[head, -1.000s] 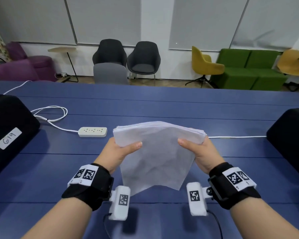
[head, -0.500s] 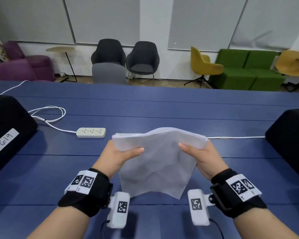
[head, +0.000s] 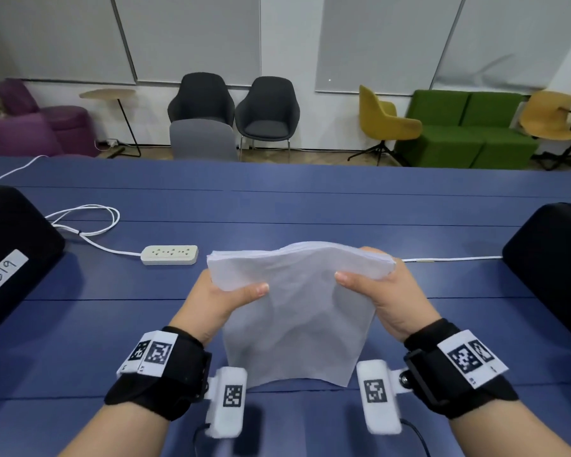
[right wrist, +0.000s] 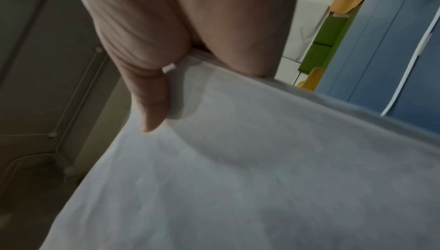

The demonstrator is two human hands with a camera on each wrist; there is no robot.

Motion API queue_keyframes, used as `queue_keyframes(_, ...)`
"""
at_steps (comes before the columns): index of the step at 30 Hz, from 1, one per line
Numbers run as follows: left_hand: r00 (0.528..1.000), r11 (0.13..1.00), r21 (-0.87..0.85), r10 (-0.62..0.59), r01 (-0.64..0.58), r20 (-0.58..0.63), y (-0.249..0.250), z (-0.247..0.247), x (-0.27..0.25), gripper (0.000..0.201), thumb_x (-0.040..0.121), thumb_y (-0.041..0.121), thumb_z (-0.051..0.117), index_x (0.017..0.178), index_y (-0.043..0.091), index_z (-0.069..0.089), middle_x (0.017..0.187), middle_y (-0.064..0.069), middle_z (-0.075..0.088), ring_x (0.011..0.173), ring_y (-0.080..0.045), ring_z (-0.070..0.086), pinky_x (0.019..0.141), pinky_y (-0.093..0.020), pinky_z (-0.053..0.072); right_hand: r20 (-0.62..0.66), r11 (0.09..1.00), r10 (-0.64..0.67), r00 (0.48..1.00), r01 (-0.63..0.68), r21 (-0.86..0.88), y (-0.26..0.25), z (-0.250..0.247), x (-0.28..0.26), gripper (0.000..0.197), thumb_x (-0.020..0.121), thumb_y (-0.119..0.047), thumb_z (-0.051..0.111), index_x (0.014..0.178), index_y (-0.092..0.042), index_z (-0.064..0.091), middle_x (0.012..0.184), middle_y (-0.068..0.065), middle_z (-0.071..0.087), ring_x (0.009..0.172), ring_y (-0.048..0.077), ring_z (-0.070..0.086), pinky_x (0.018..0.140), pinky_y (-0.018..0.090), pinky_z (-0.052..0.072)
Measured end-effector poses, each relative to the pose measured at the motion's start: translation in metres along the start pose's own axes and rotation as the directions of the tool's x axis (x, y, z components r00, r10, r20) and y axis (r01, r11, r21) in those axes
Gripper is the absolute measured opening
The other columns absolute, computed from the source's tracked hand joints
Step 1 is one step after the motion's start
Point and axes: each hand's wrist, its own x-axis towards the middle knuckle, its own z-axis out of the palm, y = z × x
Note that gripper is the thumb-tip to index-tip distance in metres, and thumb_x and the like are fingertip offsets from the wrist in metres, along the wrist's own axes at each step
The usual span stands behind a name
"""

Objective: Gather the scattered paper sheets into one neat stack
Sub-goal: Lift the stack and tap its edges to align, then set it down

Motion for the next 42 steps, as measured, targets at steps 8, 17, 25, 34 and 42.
queue_keyframes(8, 1.000, 0.999, -0.037, -0.021, 0.021, 0.002, -0.003, -0.009, -0.001, 0.042, 0.054, 0.021, 0.081, 0.096, 0.020, 0.076, 0.105, -0.005, 0.076, 0.099, -0.019, 0.071, 0.084, -0.028, 0.056, -0.095, 0.770, -0.149, 0.984, 0.055, -0.635, -0.045, -0.006, 0.006, 0.029, 0.070, -0.017, 0.079, 0.094, -0.020, 0.064, 0.087, -0.008, 0.066, 0.084, 0.012, 0.061, 0.078, 0.025, 0.049)
queue_keyframes(17, 0.973, 0.973, -0.018, -0.230, 0.230, -0.030, -0.063, -0.012, -0.015, 0.054, 0.051, 0.020, 0.085, 0.103, 0.012, 0.072, 0.108, -0.012, 0.075, 0.103, -0.030, 0.070, 0.091, -0.043, 0.055, 0.272, -0.074, 0.048, 0.961, 0.275, -0.959, -0.070, 0.074, 0.022, 0.012, 0.082, -0.018, 0.055, 0.087, -0.019, 0.044, 0.073, -0.001, 0.049, 0.076, 0.032, 0.050, 0.061, 0.032, 0.028)
queue_keyframes(25, 0.937, 0.919, 0.221, -0.284, 0.326, -0.201, -0.105, -0.052, -0.035, 0.047, 0.044, 0.035, 0.086, 0.081, 0.007, 0.077, 0.083, -0.010, 0.078, 0.075, -0.021, 0.069, 0.073, -0.038, 0.057, 0.222, 0.308, -0.029, 0.975, 0.220, -0.925, -0.064, 0.041, 0.037, 0.014, 0.081, -0.017, 0.060, 0.081, -0.025, 0.049, 0.092, 0.001, 0.066, 0.088, 0.031, 0.055, 0.074, 0.039, 0.046)
queue_keyframes(34, 0.968, 0.942, -0.333, -0.123, 0.044, -0.219, -0.030, -0.053, -0.014, 0.045, 0.073, 0.001, 0.068, 0.115, 0.015, 0.065, 0.113, -0.008, 0.073, 0.101, -0.024, 0.070, 0.083, -0.039, 0.058, -0.160, 0.977, 0.055, 0.986, -0.086, -0.193, 0.010, -0.036, 0.024, 0.031, 0.082, 0.010, 0.059, 0.110, -0.004, 0.064, 0.111, 0.020, 0.070, 0.091, 0.028, 0.066, 0.094, 0.053, 0.050)
queue_keyframes(42, 0.929, 0.993, 0.115, 0.077, -0.038, -0.361, -0.030, -0.029, -0.013, 0.034, 0.064, 0.021, 0.077, 0.097, 0.016, 0.072, 0.089, 0.007, 0.077, 0.086, -0.010, 0.071, 0.075, -0.023, 0.055, -0.365, 0.992, 0.039, 0.930, -0.081, -0.100, 0.065, -0.034, -0.003, 0.039, 0.082, 0.014, 0.059, 0.101, -0.019, 0.059, 0.090, -0.007, 0.073, 0.079, 0.002, 0.070, 0.069, 0.015, 0.055)
